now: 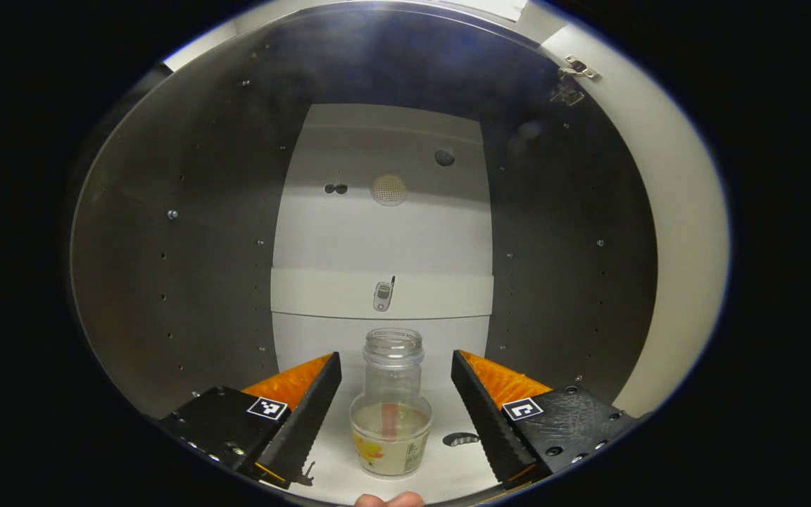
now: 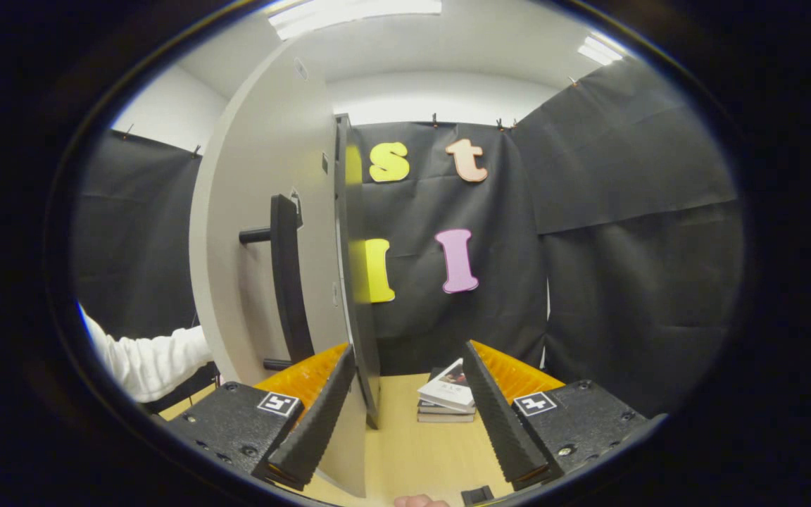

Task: Open the cabinet door with the right hand, grasp the bottle in the cabinet with the left hand and place it on the coaster, then close the cabinet door with the right hand.

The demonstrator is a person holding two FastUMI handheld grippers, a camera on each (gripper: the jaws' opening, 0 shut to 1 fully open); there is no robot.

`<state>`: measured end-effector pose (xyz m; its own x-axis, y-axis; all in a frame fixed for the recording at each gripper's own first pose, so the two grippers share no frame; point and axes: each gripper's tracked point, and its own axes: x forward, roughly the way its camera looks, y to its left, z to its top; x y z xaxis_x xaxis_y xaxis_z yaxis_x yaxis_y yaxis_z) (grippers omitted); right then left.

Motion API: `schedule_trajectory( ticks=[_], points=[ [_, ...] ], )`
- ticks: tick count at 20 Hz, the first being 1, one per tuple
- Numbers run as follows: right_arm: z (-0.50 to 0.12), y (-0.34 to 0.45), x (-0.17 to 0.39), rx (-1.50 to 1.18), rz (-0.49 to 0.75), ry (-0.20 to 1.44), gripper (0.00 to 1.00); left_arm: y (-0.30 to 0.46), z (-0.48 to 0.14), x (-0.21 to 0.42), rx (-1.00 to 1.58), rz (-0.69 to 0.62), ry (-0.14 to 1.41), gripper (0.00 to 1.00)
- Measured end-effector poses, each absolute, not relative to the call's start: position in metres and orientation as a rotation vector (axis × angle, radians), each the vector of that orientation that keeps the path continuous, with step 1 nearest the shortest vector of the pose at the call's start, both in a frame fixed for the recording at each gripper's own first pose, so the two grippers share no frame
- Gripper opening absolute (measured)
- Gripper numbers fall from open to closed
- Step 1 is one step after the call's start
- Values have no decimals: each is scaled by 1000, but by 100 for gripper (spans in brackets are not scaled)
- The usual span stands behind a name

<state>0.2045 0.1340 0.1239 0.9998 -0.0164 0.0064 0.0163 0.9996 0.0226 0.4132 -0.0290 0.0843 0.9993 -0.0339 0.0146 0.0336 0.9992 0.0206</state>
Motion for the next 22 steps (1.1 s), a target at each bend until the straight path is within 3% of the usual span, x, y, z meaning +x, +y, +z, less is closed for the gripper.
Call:
schedule_trajectory(
  ticks=[1,4,6,9,12,13,14,22],
  points=[
    [125,133,205,21,-18,-9,95,-26,83,415,20,-21,-10,95],
    [127,134,205,24,-17,-15,96,-24,81,423,10,-19,3,74],
    [128,134,207,28,-15,-17,95,-21,84,423,20,-5,-3,74],
    [127,134,208,37,-15,-14,96,-26,91,412,19,-47,-32,43],
    [127,134,208,29,-13,-16,95,-35,107,386,74,-88,-80,38],
    [127,133,209,21,-17,-18,95,-37,111,374,92,-106,-88,49],
    [128,132,209,10,-19,-21,96,-40,113,361,104,-119,-93,38],
    [130,126,206,-75,-37,-38,95,3,69,227,134,-75,-81,38]
  ],
)
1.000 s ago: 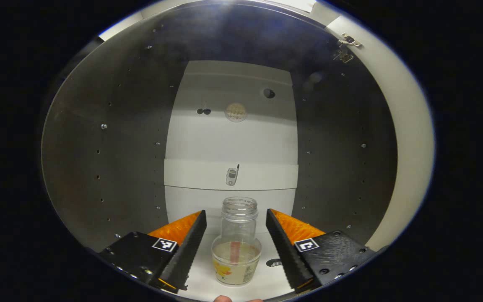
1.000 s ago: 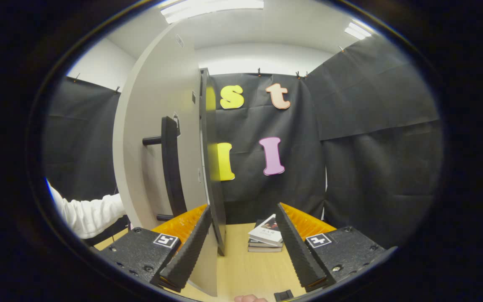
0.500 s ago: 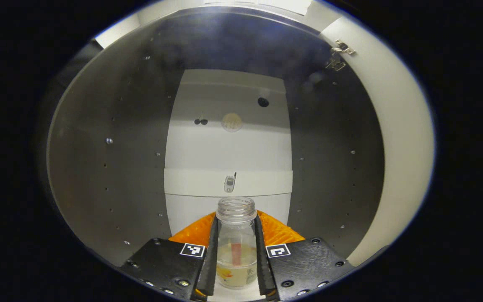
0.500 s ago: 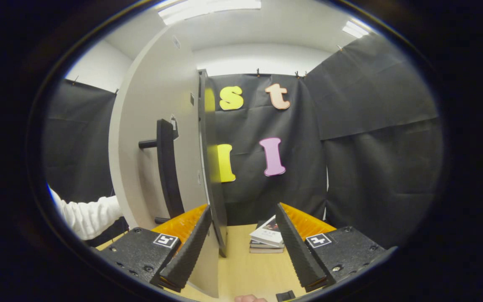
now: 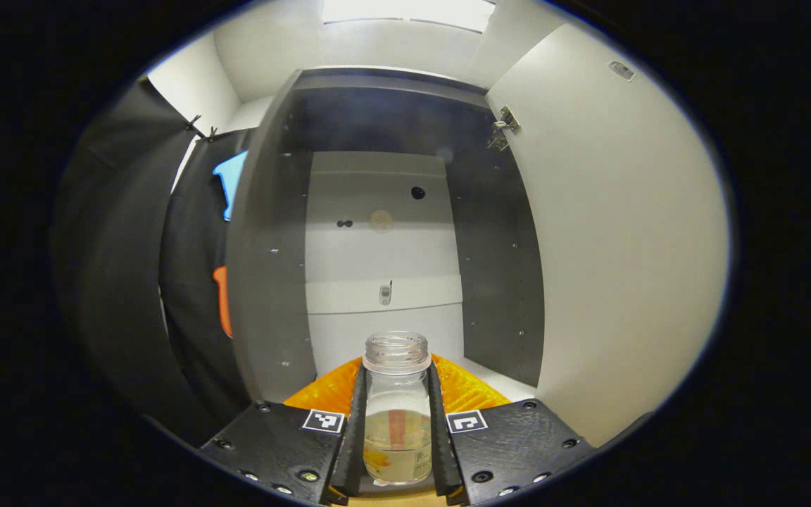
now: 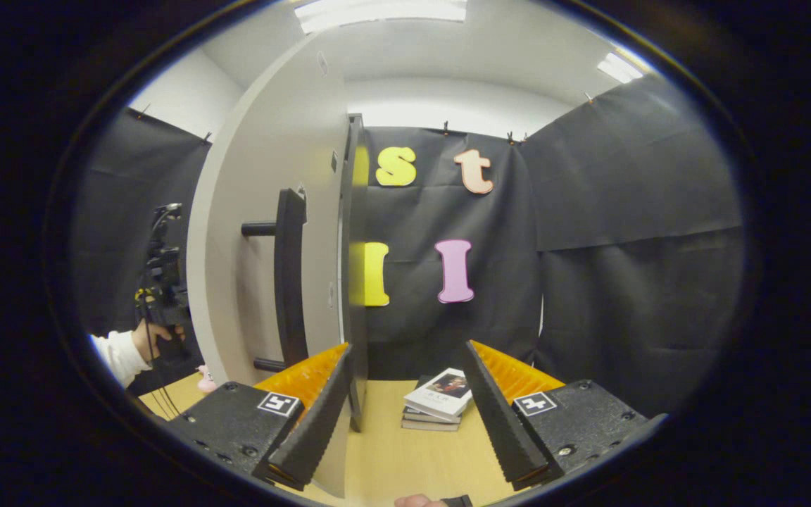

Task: Open the cabinet door with the right hand, grasp the bottle in the cabinet with the left hand and place it on the coaster, then close the cabinet door with the right hand.

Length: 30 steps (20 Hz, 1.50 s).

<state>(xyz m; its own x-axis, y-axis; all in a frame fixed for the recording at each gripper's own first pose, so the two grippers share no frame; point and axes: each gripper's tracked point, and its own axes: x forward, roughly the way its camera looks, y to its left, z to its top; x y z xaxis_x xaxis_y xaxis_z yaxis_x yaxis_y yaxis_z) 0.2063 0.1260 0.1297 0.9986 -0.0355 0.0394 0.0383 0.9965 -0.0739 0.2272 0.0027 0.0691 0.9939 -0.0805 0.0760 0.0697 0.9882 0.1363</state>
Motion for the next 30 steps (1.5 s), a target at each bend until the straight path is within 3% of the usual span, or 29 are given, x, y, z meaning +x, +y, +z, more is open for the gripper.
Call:
schedule_trajectory(
  ticks=[7,11,20,30],
  points=[
    [130,124,206,-76,-58,-37,95,96,-41,125,163,219,-58,38],
    [130,123,207,-57,-65,-49,95,136,-111,97,163,329,-19,39],
    [130,121,205,-66,-103,-36,96,164,-200,86,144,425,29,38],
    [132,121,202,-37,-130,-33,96,156,-208,88,162,438,13,41]
  ],
)
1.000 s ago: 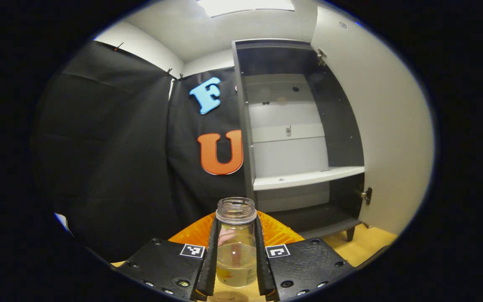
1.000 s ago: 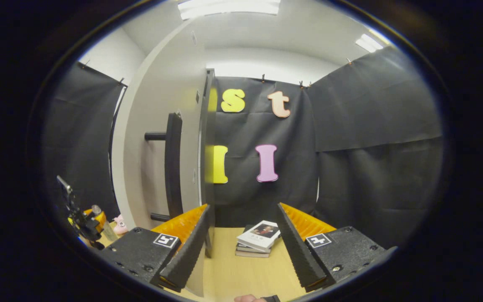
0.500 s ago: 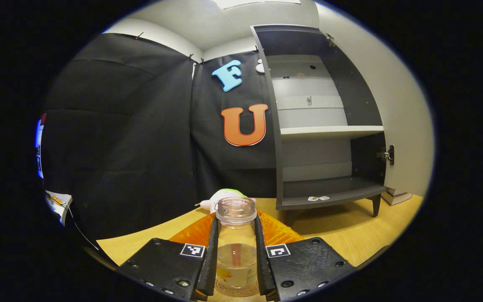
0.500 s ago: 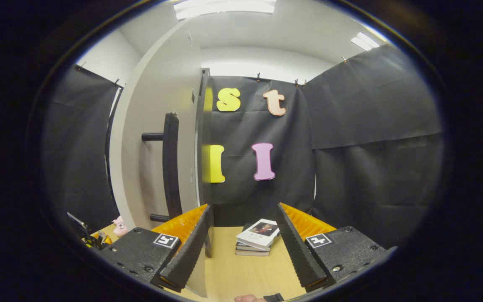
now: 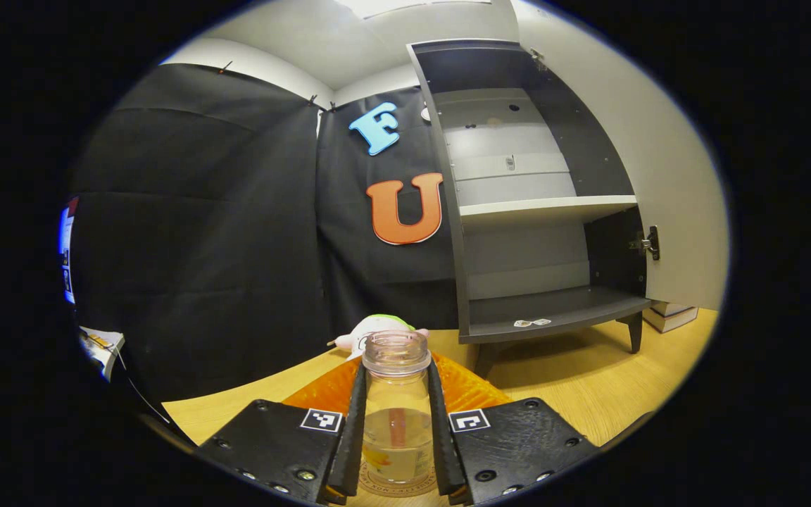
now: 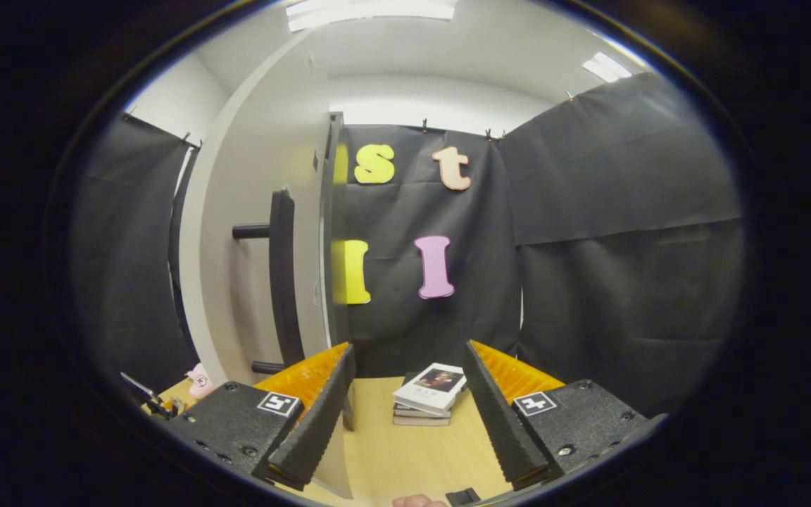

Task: Open the cabinet door with the right hand, grasp the bottle in the cabinet with the left hand and place it on the coaster, then close the cabinet door with the right hand.

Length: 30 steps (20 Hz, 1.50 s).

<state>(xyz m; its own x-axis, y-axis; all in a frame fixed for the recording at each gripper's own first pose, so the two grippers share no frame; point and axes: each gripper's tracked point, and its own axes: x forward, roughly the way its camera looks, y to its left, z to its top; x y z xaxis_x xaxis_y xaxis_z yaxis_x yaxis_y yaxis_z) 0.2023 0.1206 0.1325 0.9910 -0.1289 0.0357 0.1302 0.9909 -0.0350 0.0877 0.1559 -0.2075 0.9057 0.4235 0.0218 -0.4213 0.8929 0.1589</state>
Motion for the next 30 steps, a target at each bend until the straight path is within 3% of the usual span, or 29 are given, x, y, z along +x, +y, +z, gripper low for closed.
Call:
schedule_trajectory(
  ticks=[1,2,4,5,6,7,11,14,16,23,30],
  points=[
    [134,121,202,-44,-131,-40,96,158,-208,88,152,441,12,29],
    [136,121,202,-51,-133,-44,95,158,-208,88,146,439,9,43],
    [136,120,202,-54,-135,-48,95,159,-211,87,140,430,18,46],
    [136,121,202,-47,-135,-49,96,158,-212,87,136,422,21,57],
    [136,121,202,-38,-134,-49,96,156,-211,87,129,410,19,47],
    [135,121,203,-30,-134,-49,96,153,-212,88,120,391,17,48],
    [135,121,203,-26,-131,-51,95,150,-209,85,133,376,14,83],
    [135,121,203,-30,-130,-56,96,152,-206,82,128,382,9,83],
    [133,122,203,-22,-125,-55,95,155,-199,76,123,399,0,96],
    [132,123,205,-11,-100,-68,96,148,-157,59,93,377,-8,98],
    [136,123,205,-71,-95,-88,95,105,-71,43,105,275,-9,97]
  ],
)
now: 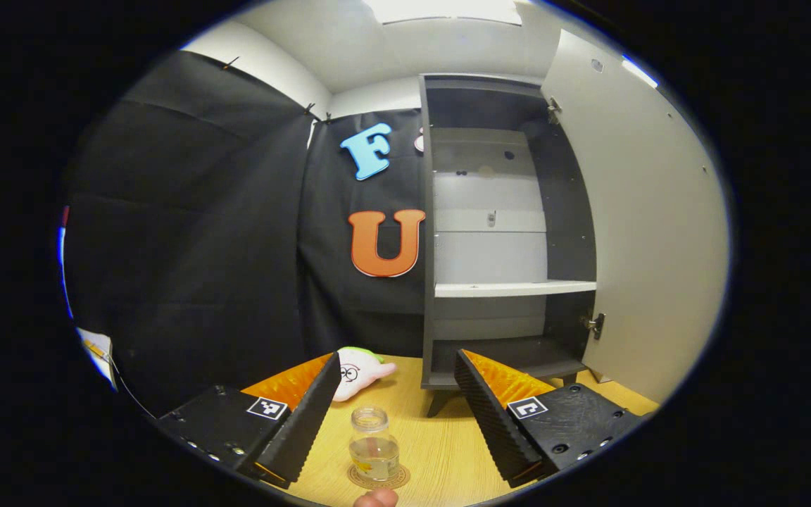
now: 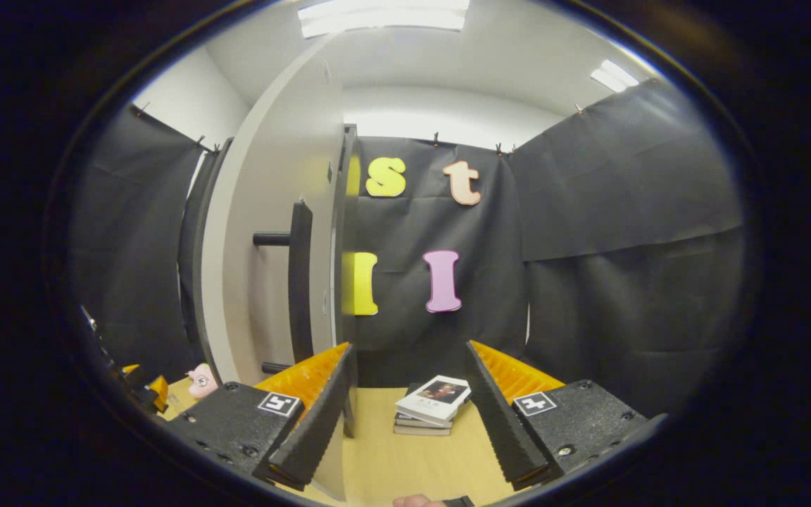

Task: Open the cabinet door with the right hand, grasp the bottle in the cabinet with the left hand and place it on the coaster, then close the cabinet door with the right hand.

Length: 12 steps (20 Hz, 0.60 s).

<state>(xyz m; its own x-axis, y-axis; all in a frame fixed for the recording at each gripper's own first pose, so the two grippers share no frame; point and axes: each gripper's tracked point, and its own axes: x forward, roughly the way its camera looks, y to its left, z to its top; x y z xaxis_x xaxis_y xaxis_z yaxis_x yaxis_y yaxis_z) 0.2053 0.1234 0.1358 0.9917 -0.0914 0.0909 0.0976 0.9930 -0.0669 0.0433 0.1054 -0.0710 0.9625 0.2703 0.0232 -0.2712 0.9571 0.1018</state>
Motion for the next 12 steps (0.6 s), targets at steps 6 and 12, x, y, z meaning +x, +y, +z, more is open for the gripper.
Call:
schedule_trajectory(
  ticks=[6,12],
  points=[
    [132,128,209,40,-46,-100,95,58,-26,25,72,175,28,98],
    [132,135,211,98,23,-83,91,37,18,4,41,148,-29,98]
  ],
)
